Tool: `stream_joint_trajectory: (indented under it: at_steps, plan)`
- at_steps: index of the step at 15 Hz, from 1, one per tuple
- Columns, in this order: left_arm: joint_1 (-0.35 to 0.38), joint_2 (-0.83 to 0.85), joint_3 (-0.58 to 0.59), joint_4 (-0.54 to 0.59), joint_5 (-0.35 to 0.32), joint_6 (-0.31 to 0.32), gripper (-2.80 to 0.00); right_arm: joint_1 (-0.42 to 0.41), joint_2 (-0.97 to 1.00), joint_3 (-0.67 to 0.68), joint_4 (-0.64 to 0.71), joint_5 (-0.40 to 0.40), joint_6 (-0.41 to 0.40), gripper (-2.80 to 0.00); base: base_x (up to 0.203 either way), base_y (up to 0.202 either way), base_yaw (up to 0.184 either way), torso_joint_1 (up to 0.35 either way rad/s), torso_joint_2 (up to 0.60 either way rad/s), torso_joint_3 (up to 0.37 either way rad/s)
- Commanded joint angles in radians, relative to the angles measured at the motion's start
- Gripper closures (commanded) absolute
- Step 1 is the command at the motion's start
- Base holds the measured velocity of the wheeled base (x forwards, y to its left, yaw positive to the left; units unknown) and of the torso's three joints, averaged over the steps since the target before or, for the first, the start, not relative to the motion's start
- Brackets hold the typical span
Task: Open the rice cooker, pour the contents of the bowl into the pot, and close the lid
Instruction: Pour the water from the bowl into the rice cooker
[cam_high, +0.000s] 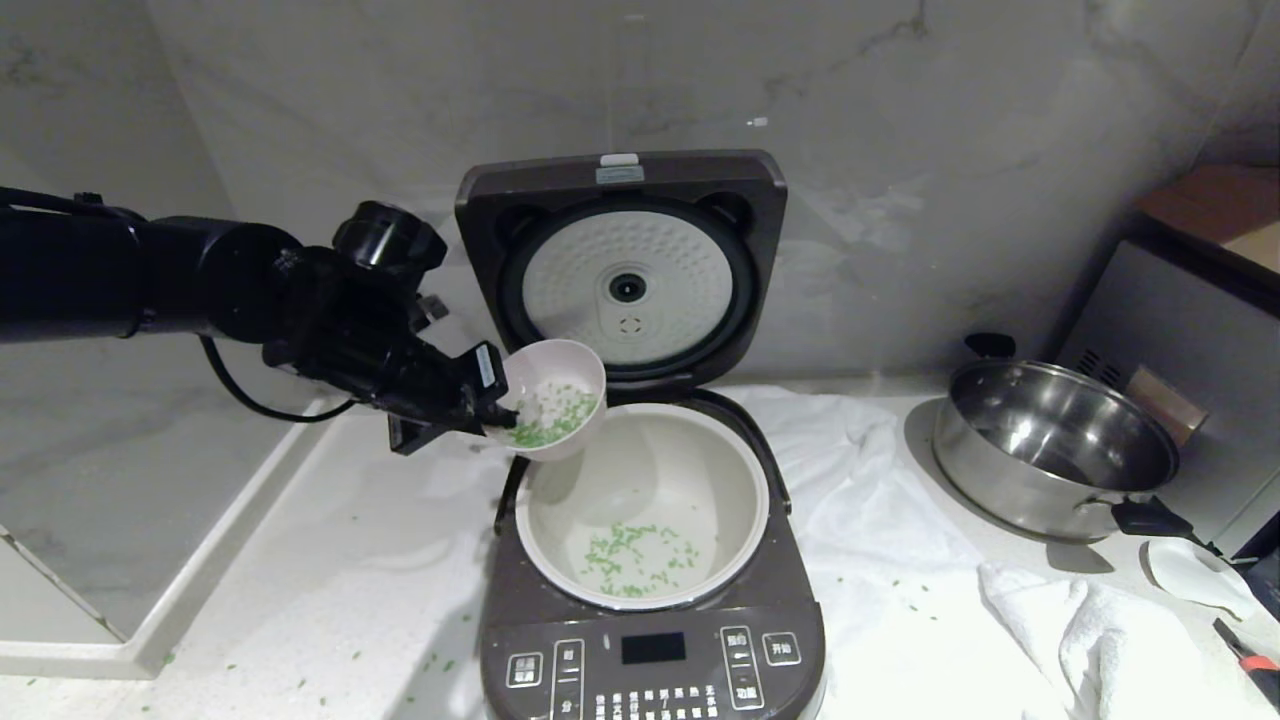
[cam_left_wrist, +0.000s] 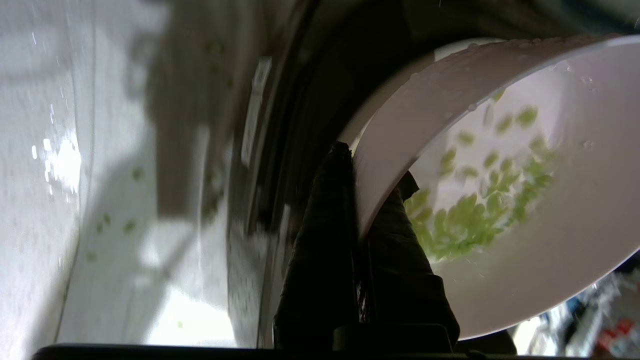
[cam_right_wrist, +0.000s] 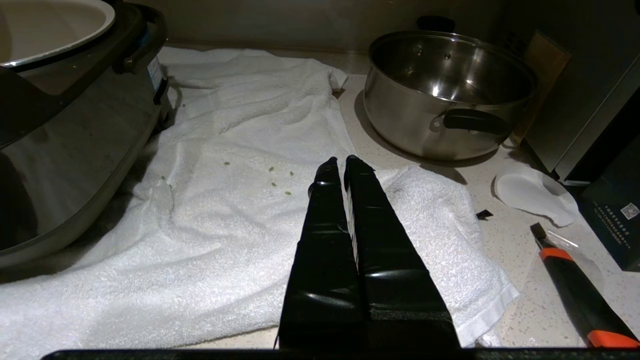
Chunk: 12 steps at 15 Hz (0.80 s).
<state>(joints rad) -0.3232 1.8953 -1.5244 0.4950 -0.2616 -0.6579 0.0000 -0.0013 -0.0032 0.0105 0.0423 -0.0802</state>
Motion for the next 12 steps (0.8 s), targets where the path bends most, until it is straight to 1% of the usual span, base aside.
stream_joint_trajectory:
  at_steps: [1,4,5,7,9,11,12]
  plan:
    - [-0.011,0.011,0.057,-0.117,0.031,-0.011,0.0,0.0,0.0,0.0,0.0,0.001,-0.001,0.0,0.0,0.0,0.0,0.0,0.0,0.0]
    - [-0.036,0.001,0.177,-0.282,0.046,-0.018,0.0,0.0,0.0,0.0,0.0,0.001,-0.001,0.0,0.0,0.0,0.0,0.0,0.0,0.0]
    - [-0.044,-0.009,0.237,-0.368,0.047,-0.018,0.0,0.0,0.001,0.0,0.0,0.001,-0.001,0.0,0.0,0.0,0.0,0.0,0.0,0.0]
    - [-0.054,-0.025,0.376,-0.647,0.047,-0.013,0.0,0.0,0.001,0.0,0.0,0.001,-0.001,0.0,0.0,0.0,0.0,0.0,0.0,0.0]
    - [-0.067,-0.019,0.493,-0.977,0.049,-0.008,0.0,0.0,0.001,0.0,0.0,0.001,-0.001,0.0,0.0,0.0,0.0,0.0,0.0,0.0]
    - [-0.079,0.007,0.594,-1.239,0.062,-0.006,0.0,0.0,0.0,0.0,0.0,0.001,-0.001,0.0,0.0,0.0,0.0,0.0,0.0,0.0]
    - [-0.09,0.028,0.623,-1.351,0.083,-0.005,0.0,0.0,0.0,0.0,0.0,0.001,-0.001,0.0,0.0,0.0,0.0,0.0,0.0,0.0]
